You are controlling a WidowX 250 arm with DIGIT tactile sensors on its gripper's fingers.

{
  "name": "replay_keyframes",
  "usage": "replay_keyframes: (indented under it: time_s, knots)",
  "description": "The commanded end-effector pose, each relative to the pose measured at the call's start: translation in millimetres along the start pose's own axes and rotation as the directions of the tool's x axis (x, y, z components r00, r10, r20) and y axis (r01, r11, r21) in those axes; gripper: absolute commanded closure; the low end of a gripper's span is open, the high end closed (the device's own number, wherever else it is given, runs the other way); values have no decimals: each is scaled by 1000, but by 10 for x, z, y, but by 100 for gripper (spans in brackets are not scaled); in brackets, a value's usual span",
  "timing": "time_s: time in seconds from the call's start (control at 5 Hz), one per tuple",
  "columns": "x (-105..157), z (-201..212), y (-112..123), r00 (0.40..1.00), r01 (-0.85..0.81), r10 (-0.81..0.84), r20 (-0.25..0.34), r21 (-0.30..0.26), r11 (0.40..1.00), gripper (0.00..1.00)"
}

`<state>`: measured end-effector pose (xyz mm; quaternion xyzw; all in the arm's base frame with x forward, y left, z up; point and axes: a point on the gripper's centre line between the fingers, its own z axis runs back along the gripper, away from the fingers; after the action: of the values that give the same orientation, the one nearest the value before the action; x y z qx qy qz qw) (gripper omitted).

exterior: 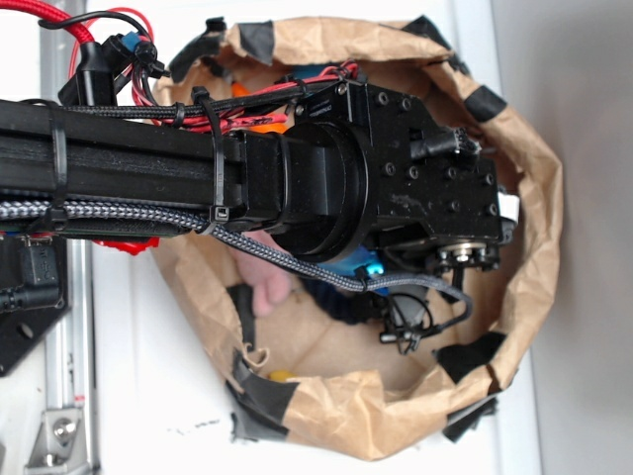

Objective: Grab the blue sponge.

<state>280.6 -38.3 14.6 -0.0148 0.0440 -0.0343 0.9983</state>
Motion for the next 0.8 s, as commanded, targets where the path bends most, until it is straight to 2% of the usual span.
replay_keyframes:
  time_s: [0.0,0.2,0.4,0.6]
  knots:
    - [-230,539,319,996,-69,65,55,73,995,100]
    - [-305,1019,490,993,-107,107,56,0,994,100]
    - [-366,1490,342,995,-97,97,-7,77,992,100]
    - [-387,1662,287,996,-87,85,32,68,994,100]
